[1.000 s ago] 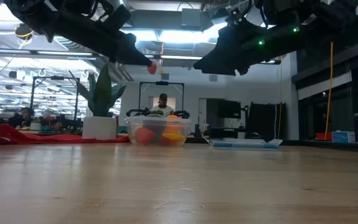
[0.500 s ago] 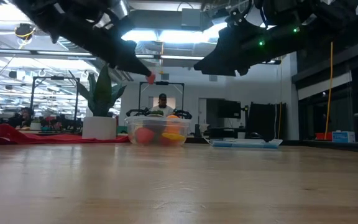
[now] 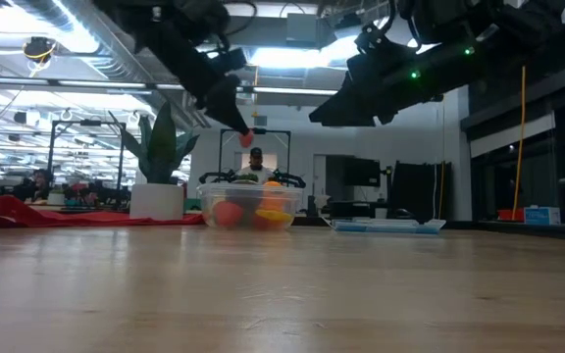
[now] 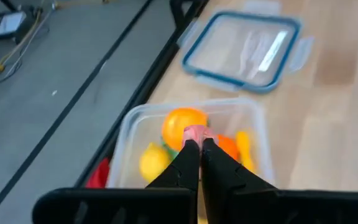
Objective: Pick and placing Produce into tupperware
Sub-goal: Put the peach into the transparent bin
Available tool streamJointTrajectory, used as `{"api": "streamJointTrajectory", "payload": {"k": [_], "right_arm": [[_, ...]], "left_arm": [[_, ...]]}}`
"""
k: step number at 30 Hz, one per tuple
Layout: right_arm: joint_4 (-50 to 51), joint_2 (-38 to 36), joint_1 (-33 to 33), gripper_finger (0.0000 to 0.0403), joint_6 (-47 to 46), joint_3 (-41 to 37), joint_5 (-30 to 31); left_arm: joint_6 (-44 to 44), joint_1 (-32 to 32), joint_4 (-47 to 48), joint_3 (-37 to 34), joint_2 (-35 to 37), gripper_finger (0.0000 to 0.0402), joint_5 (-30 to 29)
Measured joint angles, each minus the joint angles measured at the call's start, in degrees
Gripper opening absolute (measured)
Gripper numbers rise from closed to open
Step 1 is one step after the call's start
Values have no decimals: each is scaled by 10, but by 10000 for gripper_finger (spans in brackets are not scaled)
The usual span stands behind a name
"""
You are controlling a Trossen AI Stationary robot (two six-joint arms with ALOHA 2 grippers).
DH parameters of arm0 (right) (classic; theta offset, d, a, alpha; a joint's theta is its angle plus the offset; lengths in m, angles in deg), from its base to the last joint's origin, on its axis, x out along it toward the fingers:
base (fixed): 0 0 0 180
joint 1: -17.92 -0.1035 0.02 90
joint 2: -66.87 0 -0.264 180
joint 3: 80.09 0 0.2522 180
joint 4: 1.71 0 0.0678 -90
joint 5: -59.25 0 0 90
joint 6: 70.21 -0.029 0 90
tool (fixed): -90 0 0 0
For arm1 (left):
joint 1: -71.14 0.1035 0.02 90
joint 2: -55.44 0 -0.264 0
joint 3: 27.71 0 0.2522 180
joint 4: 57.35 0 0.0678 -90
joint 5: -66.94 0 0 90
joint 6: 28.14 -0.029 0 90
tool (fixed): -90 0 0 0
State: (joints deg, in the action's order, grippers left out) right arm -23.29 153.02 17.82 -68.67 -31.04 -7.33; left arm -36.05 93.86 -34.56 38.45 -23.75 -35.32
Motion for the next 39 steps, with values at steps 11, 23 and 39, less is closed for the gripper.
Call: {"api": "streamJointTrajectory", "payload": {"k": [11,23,39], "right_arm": [[16,0,0,263,3,0,0],[36,0,27,263,-3,0,0],[36,0,30,263,-1,0,-1]], "left_arm": [[-34,63,112,112,-84,0,2],[-46,88,113,113,-119,0,34],[-67,124,144,113,-164,17,95]]}}
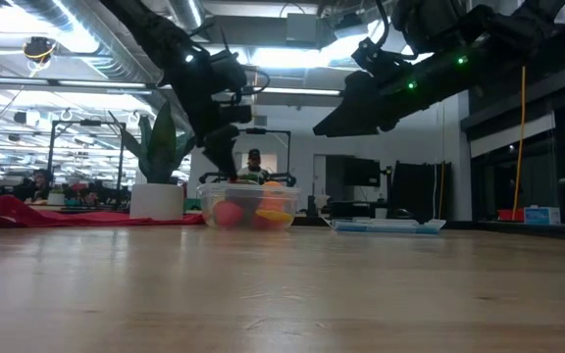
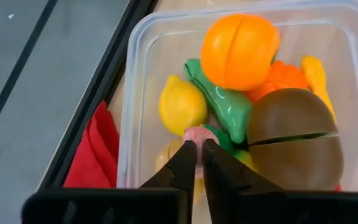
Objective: Pick and placing Produce into tupperware
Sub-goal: Put the peach into the transparent bin, then return to home position
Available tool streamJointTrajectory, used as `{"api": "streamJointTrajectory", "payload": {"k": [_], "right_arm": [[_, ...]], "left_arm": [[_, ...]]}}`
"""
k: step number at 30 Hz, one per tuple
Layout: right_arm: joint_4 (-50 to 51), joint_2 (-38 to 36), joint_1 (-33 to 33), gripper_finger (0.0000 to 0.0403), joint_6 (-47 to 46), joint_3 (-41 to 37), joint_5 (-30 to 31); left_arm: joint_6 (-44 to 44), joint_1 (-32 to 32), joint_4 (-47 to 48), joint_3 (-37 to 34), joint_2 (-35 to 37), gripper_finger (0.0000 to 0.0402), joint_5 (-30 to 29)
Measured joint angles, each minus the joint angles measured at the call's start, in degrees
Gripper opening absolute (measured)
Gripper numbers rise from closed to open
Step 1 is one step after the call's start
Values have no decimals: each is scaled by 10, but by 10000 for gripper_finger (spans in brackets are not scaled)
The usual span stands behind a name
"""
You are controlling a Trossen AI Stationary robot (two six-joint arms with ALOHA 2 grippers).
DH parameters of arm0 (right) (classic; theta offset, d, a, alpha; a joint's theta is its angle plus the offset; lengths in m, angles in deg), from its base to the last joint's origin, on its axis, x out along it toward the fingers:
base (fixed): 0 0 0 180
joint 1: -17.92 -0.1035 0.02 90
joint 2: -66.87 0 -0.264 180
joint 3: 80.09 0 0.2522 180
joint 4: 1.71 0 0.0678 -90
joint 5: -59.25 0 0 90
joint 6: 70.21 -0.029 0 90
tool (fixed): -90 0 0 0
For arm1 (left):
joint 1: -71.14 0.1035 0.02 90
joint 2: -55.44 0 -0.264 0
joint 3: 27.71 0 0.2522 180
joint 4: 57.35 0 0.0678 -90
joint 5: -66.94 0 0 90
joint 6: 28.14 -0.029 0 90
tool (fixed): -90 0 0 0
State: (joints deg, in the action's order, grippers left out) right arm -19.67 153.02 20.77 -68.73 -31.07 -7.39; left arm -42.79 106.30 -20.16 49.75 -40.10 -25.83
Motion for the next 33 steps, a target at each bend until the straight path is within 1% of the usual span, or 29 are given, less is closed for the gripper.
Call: {"api": "streamJointTrajectory", "payload": {"k": [4,9,13,16,19,24,27,30,31,33], "right_arm": [[0,0,0,263,2,0,0],[0,0,0,263,2,0,0],[0,0,0,263,1,0,0],[0,0,0,263,2,0,0],[-1,0,0,263,2,0,0],[-2,0,0,263,3,0,-4],[6,-6,1,263,1,0,-50],[12,-20,2,263,-21,0,-99],[19,-27,2,263,-25,0,-104],[24,-38,2,263,-26,0,-106]], "left_arm": [[-6,0,-3,0,0,46,2],[-6,0,-9,0,0,95,1],[-6,0,-13,0,0,133,-11],[-14,-1,-15,0,0,152,-12],[-11,-4,-12,-1,4,162,-8],[25,-5,-18,-1,27,161,49],[35,-11,-34,-10,48,155,115],[38,-27,-72,-49,87,151,189],[40,-35,-94,-70,103,149,207],[54,-52,-137,-120,146,147,220]]}}
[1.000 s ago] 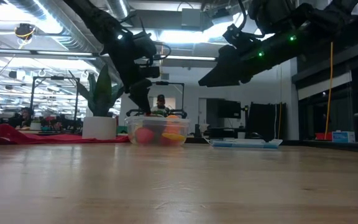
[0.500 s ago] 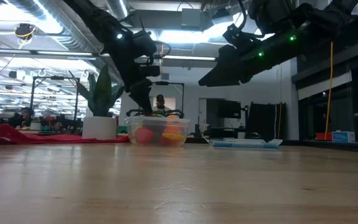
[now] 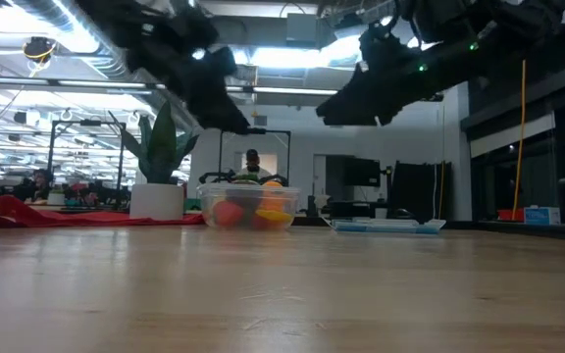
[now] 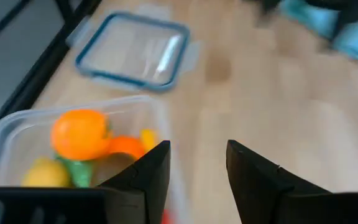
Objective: Pick and placing Produce into tupperware
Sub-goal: Return to home position
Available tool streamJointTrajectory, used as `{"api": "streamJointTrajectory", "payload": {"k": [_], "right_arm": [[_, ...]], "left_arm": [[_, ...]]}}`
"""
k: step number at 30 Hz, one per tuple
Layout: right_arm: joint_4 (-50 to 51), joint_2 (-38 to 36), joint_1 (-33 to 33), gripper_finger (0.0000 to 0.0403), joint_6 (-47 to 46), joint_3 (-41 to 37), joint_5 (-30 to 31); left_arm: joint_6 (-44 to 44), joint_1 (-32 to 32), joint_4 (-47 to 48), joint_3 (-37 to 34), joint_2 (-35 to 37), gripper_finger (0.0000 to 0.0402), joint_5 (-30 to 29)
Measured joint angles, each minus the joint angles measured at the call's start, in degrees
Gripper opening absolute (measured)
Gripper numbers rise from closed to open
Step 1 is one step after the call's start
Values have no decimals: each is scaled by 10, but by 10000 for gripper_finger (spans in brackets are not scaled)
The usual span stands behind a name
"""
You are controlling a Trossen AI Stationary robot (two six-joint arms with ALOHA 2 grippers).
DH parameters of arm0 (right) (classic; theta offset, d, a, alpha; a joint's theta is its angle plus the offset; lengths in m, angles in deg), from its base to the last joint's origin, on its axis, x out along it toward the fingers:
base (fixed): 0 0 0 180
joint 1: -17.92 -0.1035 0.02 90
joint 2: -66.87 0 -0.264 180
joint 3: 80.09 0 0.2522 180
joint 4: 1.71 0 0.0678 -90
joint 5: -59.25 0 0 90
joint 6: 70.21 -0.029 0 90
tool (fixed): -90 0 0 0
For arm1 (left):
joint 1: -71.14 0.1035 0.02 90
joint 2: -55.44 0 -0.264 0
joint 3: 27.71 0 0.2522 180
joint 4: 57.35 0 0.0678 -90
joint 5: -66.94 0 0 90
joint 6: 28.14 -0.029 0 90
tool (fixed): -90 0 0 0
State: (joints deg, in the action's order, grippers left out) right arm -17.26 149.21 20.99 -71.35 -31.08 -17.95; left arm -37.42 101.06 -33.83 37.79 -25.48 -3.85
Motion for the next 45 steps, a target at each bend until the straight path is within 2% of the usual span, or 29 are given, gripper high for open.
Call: {"api": "streamJointTrajectory", "payload": {"k": [4,10,14,21,25,28,32,38,45], "right_arm": [[20,-33,0,263,-1,0,-1],[51,-86,0,263,14,0,-25],[73,-121,0,263,33,0,-27],[121,-189,0,263,53,0,-69],[161,-233,0,263,66,-1,-71],[150,-274,0,263,82,-26,-71],[99,-343,0,263,81,-100,-70],[60,-447,0,263,72,-193,-69],[40,-523,0,263,58,-257,-69]], "left_arm": [[28,-41,-80,-104,114,150,-6],[47,-84,-141,-225,309,159,-13],[44,-100,-138,-279,425,161,-13],[31,-103,-121,-345,610,150,-16],[29,-103,-62,-361,694,142,-21],[31,-103,-28,-373,744,135,-22],[41,-103,-27,-399,788,126,-22],[42,-103,-39,-447,808,114,-30],[52,-103,-149,-514,808,99,-33]]}}
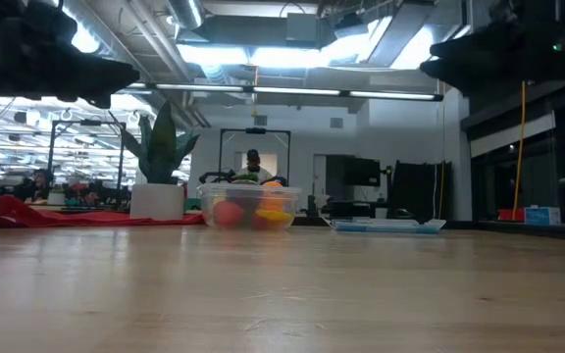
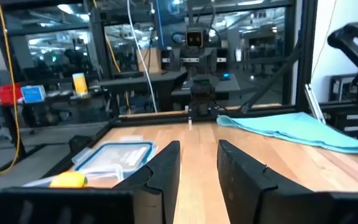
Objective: Pick and placing Produce into tupperware
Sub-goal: Return to home position
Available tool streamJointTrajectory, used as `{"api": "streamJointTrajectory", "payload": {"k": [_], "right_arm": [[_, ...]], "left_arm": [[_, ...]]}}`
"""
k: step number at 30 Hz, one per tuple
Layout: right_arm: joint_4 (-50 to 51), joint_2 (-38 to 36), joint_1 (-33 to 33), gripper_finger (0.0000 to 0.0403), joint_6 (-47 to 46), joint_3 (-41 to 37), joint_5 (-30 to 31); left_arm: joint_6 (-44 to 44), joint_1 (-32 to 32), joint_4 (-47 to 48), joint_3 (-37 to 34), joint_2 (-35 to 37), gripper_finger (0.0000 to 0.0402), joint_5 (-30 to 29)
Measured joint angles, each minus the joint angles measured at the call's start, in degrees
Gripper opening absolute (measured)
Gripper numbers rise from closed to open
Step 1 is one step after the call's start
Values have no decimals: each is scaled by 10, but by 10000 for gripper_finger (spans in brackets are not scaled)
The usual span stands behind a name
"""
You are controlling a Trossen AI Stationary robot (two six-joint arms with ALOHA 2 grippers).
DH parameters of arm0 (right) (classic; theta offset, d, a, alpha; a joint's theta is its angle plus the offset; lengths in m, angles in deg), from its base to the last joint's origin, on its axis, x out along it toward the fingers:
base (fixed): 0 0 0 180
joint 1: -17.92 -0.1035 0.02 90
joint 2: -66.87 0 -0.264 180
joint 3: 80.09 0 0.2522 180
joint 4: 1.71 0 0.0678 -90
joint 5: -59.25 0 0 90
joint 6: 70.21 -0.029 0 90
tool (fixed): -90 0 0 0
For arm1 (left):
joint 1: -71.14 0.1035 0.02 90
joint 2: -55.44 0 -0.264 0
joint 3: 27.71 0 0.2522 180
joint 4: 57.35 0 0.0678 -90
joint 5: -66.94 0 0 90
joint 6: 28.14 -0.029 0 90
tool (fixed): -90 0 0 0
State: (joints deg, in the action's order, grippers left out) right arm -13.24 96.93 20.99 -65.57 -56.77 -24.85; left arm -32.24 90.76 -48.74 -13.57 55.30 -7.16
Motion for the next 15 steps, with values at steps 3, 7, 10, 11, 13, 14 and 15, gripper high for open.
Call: {"api": "streamJointTrajectory", "payload": {"k": [3,7,10,11,13,14,15], "right_arm": [[-9,-16,0,263,-13,-18,0],[-31,-32,0,263,-15,-50,3],[-78,-44,0,263,-16,-83,30],[-87,-48,0,263,-15,-92,35],[-84,-52,0,263,-14,-92,37],[-84,-54,0,263,-14,-92,37],[-84,-55,0,263,-15,-92,37]], "left_arm": [[4,0,-1,1,-2,93,-11],[-1,0,6,1,-3,85,-39],[-8,0,30,1,-3,79,-79],[-8,0,34,1,-3,77,-101],[-9,0,40,1,-3,73,-138],[-9,0,42,1,-3,71,-155],[-8,0,44,1,-3,70,-167]]}}
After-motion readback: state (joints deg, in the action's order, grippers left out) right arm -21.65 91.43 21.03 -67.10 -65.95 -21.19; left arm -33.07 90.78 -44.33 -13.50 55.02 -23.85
